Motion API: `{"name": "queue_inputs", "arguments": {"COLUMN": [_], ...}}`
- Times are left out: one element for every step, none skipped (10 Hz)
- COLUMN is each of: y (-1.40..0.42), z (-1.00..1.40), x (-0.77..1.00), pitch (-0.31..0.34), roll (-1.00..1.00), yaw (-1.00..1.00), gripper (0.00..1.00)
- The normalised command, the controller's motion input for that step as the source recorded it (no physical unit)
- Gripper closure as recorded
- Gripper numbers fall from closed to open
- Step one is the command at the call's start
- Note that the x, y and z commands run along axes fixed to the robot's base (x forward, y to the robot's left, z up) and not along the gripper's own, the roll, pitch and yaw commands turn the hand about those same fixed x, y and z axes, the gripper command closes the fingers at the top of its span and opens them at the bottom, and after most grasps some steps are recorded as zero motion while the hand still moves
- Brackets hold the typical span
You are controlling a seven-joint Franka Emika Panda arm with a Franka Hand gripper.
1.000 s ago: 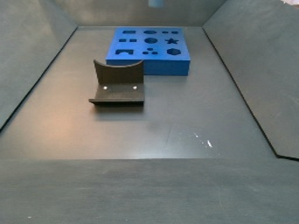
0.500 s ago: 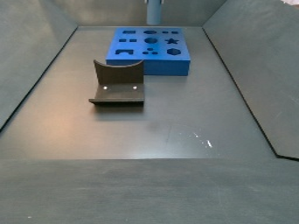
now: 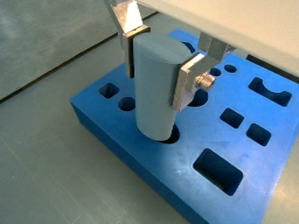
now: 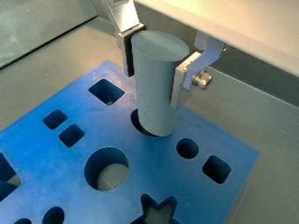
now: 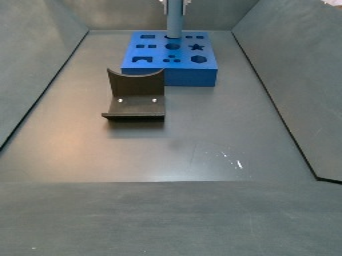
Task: Insert the oval object.
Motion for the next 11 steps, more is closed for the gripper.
{"name": "queue_inputs", "arguments": {"y": [0.07, 0.01, 0.0, -0.02, 0.0, 0.0, 0.0, 0.0, 0.01, 0.0, 0.0], "z": [-0.35, -0.39, -0.41, -0.42, -0.41, -0.32, -0.15, -0.1, -0.14, -0.1, -0.01], "x": [0.24, 0.33, 0.32, 0.24, 0.03, 0.0, 0.0, 0.0, 0.0, 0.02, 0.0], "pitch": [0.039, 0.059, 0.003, -0.013, -0.053, -0.036, -0.024, -0.06, -0.064, 0.0, -0.041], "roll": [0.01, 0.02, 0.0, -0.05, -0.09, -0.08, 0.0, -0.04, -0.05, 0.0, 0.01], "yaw": [-0.11, -0.22, -0.27, -0.31, -0.18, -0.07, -0.04, 0.0, 0.0, 0.0, 0.0], "gripper": [1.0, 1.0, 1.0, 1.0, 1.0, 1.0, 1.0, 1.0, 1.0, 1.0, 1.0]}}
